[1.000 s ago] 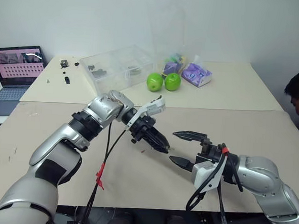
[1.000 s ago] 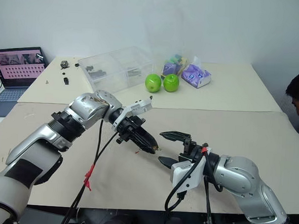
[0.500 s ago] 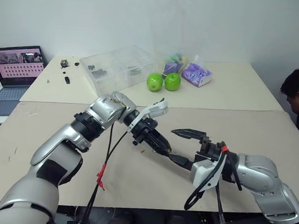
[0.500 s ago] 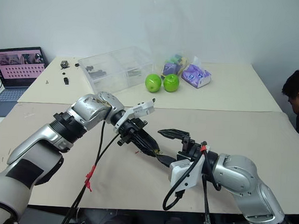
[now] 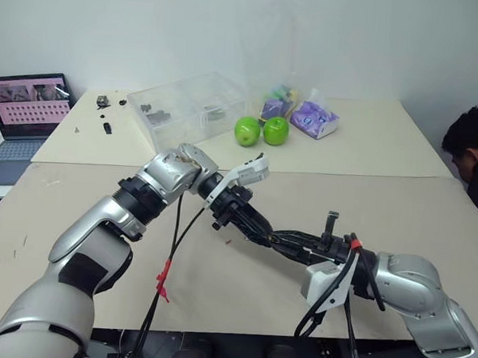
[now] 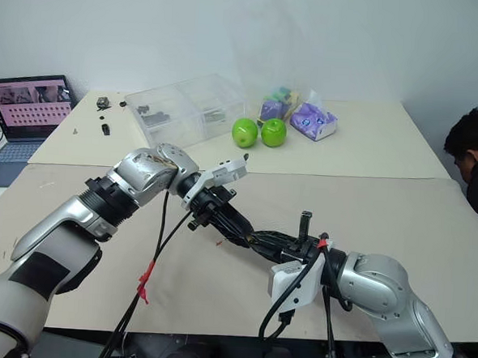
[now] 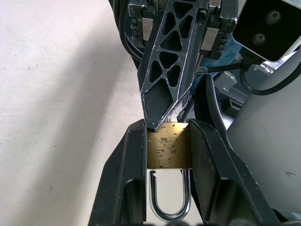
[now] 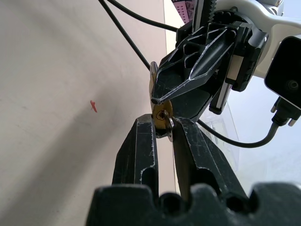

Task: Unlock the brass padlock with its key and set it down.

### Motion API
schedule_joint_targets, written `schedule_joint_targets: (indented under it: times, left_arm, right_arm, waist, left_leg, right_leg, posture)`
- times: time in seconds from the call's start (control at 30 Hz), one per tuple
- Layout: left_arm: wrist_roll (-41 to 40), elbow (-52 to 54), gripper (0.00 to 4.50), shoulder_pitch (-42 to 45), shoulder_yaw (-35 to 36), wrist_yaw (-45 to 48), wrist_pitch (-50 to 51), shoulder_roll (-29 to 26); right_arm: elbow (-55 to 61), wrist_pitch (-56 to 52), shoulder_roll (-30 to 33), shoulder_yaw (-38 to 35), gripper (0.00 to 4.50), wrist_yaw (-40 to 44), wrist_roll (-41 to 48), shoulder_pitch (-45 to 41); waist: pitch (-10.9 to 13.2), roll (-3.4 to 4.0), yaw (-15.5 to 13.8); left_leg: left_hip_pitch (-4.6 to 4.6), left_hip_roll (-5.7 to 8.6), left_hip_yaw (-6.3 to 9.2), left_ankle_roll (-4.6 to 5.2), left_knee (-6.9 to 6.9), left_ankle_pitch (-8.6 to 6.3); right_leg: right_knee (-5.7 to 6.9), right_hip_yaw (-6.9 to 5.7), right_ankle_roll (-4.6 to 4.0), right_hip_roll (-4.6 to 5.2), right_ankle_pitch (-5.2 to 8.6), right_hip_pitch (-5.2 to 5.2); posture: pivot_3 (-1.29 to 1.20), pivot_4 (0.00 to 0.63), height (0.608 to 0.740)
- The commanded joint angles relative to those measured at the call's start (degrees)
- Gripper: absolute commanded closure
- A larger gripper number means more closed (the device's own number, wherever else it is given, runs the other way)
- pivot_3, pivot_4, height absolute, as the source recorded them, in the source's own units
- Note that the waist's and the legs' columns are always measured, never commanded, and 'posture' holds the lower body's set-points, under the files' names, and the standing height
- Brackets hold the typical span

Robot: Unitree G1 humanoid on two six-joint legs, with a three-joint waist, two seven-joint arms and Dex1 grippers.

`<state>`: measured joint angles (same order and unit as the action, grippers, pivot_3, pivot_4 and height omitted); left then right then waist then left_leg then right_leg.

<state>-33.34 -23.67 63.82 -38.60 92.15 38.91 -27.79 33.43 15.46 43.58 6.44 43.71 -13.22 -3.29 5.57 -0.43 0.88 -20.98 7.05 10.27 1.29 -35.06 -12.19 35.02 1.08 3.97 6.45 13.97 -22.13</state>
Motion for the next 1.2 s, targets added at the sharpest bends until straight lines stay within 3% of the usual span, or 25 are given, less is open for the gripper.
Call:
schedule_joint_targets:
  times: [0.03, 0.3, 0.37, 0.43, 1.2]
  left_arm:
    - [-0.2, 0.3, 3.69, 0.99, -0.29, 0.35, -0.8, 0.41]
    - [-0.15, 0.46, 3.69, 0.86, -0.14, 0.35, -0.72, 0.56]
    - [-0.2, 0.57, 3.69, 0.8, -0.11, 0.35, -0.63, 0.57]
    - [-0.22, 0.61, 3.69, 0.77, -0.12, 0.35, -0.62, 0.58]
    - [-0.44, -2.35, 3.69, 2.74, -2.09, 0.35, -3.62, 1.24]
  right_arm:
    - [3.51, -0.29, -0.82, -1.32, 3.98, -1.09, 1.17, -0.81]
    - [3.83, -1.15, -0.94, -1.42, 3.98, -0.9, 1.81, -0.87]
    - [3.91, -1.3, -1.0, -1.52, 3.29, -0.95, 1.81, -1.08]
    - [3.89, -1.13, -1.0, -1.54, 3.07, -1.02, 1.33, -1.24]
    - [6.6, -3.23, -1.63, -0.43, 3.07, -0.39, 1.51, -0.61]
  waist:
    - [0.0, 0.0, 0.0]
    - [0.0, 0.0, 0.0]
    - [0.0, 0.0, -0.01]
    - [0.0, 0.0, -0.02]
    - [0.0, 0.0, -0.02]
  left_leg:
    - [0.0, 0.0, 0.0, 0.0, 0.0, 0.0]
    - [0.0, 0.0, 0.0, 0.0, 0.0, 0.0]
    - [0.0, 0.0, 0.0, 0.0, 0.0, 0.0]
    - [0.0, 0.0, 0.0, 0.0, 0.0, 0.0]
    - [0.0, 0.0, 0.0, 0.01, 0.0, 0.0]
  right_leg:
    - [0.0, 0.0, 0.0, 0.0, 0.0, 0.0]
    - [0.0, 0.0, 0.0, 0.0, 0.0, 0.0]
    - [0.0, 0.0, 0.0, 0.0, 0.0, 0.0]
    - [0.0, 0.0, 0.0, 0.0, 0.0, 0.0]
    - [0.0, 0.0, 0.0, 0.0, 0.0, 0.0]
  posture:
    - [0.0, 0.15, 0.74]
    - [0.0, 0.15, 0.74]
    - [0.0, 0.15, 0.74]
    - [0.0, 0.15, 0.74]
    - [0.0, 0.15, 0.74]
